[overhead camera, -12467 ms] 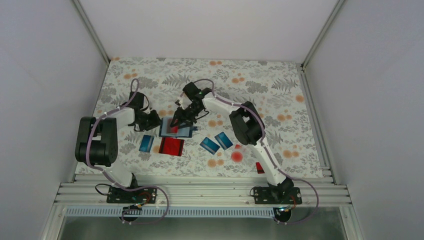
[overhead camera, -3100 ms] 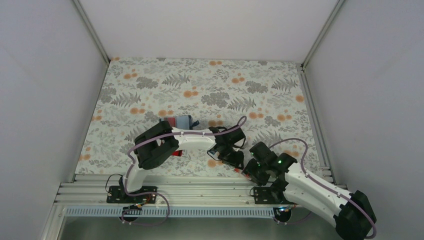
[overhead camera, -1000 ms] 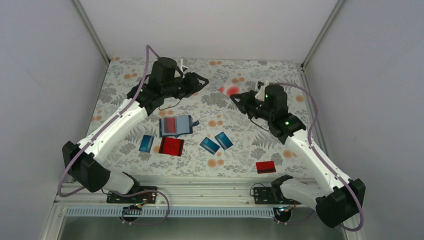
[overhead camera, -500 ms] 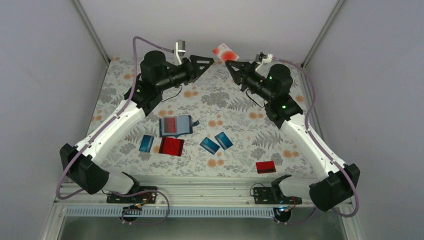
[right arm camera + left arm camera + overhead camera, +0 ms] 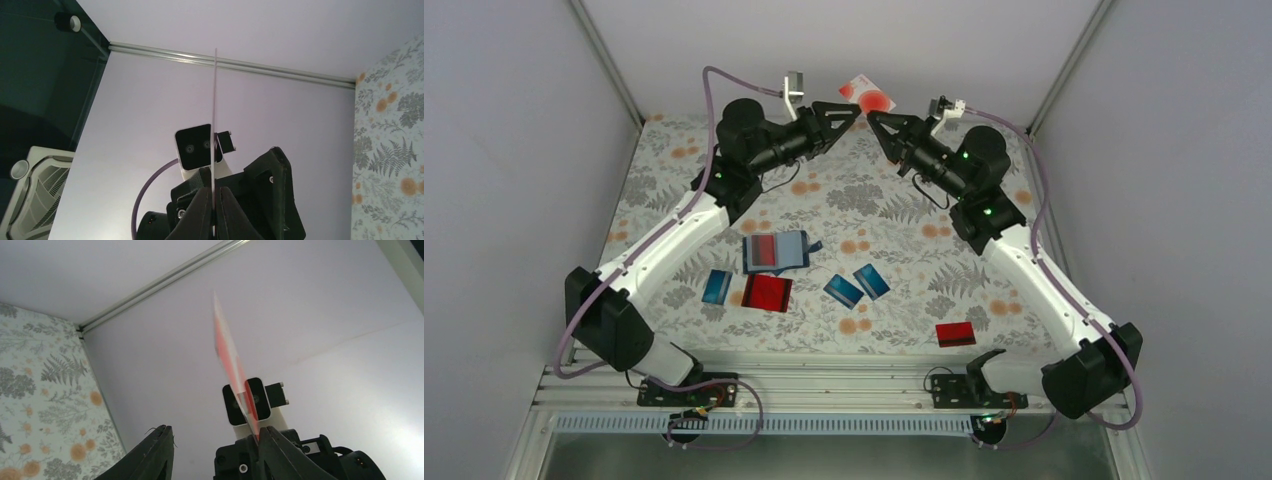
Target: Put the credit cards into the card holder
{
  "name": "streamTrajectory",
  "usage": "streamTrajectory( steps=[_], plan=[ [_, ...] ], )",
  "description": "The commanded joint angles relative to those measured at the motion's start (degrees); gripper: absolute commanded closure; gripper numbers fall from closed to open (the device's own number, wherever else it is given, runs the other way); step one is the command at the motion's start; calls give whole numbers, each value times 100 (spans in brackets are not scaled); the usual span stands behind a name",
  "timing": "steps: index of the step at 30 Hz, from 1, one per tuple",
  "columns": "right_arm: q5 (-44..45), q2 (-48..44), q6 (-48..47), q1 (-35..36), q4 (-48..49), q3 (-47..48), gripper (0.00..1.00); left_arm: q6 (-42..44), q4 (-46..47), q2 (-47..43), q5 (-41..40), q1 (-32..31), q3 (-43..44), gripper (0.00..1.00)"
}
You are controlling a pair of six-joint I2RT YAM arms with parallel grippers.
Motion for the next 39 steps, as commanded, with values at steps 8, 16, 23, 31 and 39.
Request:
streamTrajectory(
  steps=[8,16,23,31,39],
  plan=[
    [-368,186,78,81,383,245,96,-84,466,192,-105,15,362,63],
    [-415,234,71,81,422,235,96,30,274,279,-99,19,527,90],
    [-722,369,-292,0,-297,428,85,123,-143,164,-175,112,482,98],
    [-1816,995,-2696,-798,-2477,801,30,1639,-2278,-612,264,1307,-369,98],
    [-1399,2801,-5648,-500,-4853,1490,30,4123,-3782,-624,1266,2453,-1626,98]
  ],
)
